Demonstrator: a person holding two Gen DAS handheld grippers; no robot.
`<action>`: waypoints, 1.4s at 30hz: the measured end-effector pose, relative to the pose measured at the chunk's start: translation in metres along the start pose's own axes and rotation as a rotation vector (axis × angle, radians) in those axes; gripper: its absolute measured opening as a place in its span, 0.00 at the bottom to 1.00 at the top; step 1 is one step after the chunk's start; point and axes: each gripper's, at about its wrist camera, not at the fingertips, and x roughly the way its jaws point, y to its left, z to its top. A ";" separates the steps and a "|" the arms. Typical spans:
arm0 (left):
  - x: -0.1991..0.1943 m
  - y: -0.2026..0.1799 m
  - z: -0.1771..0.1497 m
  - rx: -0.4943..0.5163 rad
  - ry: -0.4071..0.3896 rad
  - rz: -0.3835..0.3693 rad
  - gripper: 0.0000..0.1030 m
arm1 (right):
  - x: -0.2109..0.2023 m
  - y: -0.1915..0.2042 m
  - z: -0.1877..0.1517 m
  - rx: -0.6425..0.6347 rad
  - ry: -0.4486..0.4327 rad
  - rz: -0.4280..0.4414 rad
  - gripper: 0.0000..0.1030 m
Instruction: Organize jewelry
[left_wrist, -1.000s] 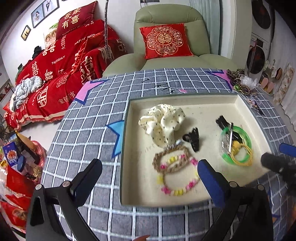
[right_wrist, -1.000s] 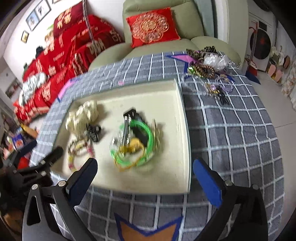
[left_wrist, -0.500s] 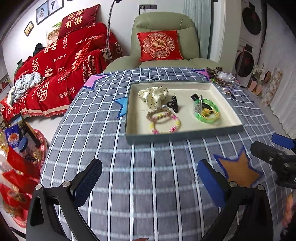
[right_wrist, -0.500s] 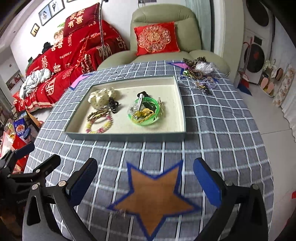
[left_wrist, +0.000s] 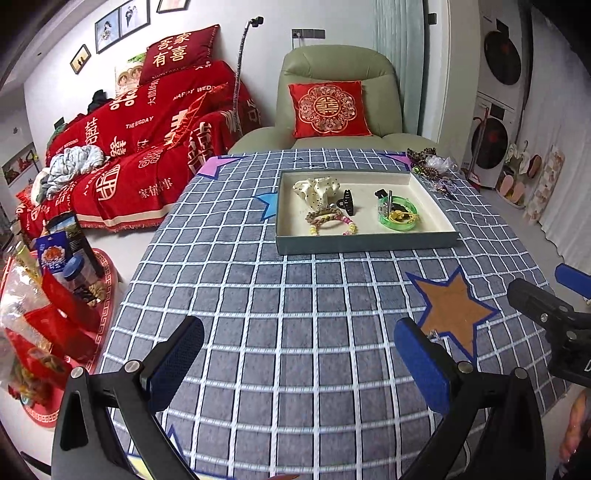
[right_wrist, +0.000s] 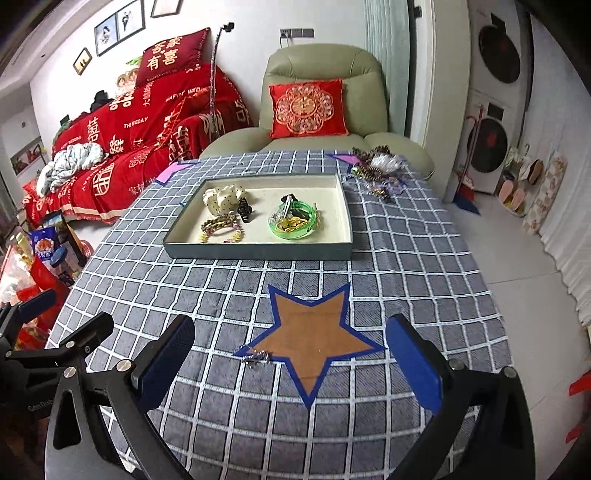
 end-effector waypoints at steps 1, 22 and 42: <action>-0.003 0.001 -0.001 -0.003 -0.002 0.001 1.00 | -0.005 0.001 -0.002 -0.002 -0.006 -0.003 1.00; -0.045 0.007 -0.026 -0.007 -0.044 0.018 1.00 | -0.049 0.014 -0.032 0.004 -0.062 -0.035 1.00; -0.055 0.003 -0.029 0.006 -0.063 0.039 1.00 | -0.055 0.011 -0.033 0.016 -0.074 -0.033 1.00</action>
